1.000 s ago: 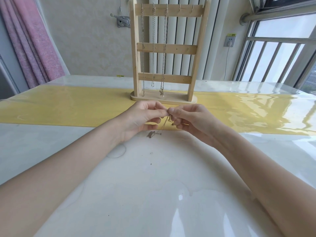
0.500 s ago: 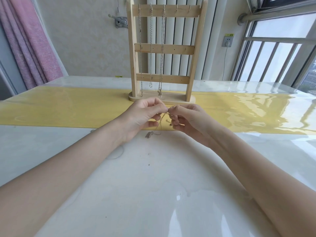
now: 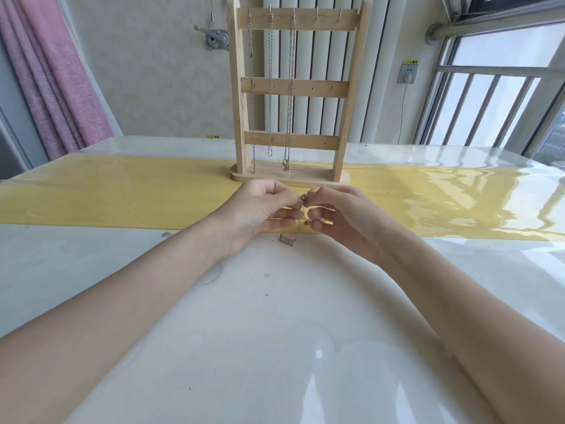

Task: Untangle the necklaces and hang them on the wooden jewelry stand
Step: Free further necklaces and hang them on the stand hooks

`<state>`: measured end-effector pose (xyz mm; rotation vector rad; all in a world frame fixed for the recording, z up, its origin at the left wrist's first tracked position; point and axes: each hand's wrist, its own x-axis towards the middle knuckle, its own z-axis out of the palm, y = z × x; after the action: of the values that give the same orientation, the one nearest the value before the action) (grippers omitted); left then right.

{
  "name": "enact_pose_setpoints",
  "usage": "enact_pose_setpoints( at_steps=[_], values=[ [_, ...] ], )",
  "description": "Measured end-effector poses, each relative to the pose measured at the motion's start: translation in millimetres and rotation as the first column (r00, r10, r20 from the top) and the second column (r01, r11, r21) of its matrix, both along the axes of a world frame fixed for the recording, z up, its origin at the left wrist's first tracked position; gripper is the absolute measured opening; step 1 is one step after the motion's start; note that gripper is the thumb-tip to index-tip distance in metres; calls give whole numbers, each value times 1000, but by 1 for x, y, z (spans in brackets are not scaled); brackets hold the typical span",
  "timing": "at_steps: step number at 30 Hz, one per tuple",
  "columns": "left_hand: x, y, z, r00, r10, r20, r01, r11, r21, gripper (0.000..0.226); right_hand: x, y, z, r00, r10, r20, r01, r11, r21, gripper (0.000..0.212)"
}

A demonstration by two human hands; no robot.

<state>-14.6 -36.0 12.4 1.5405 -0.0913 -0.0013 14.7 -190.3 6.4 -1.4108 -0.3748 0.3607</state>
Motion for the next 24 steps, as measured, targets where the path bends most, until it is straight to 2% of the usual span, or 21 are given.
enact_pose_setpoints(
  at_steps=[2,4,9,14,18,24],
  values=[
    [-1,-1,-2,999,18,29,-20,997,80,14,1,-2,0,1000,-16,-25,18,998,68,18],
    [-1,-1,-1,999,38,32,-40,997,68,17,1,-1,1,1000,-9,-27,12,993,118,18],
    [0,3,5,998,22,-54,-33,974,-222,19,0,1,1,1000,-16,-23,19,992,127,18],
    [-1,0,4,997,-13,-76,-9,959,-282,7,0,1,0,1000,7,18,-8,998,61,20],
    [-2,1,3,998,-3,-69,-13,971,-240,12,-3,1,-1,997,72,34,-72,997,-3,19],
    [-5,-1,3,1000,-22,-22,20,997,-69,17,-3,0,2,999,33,18,-34,999,19,21]
  ],
)
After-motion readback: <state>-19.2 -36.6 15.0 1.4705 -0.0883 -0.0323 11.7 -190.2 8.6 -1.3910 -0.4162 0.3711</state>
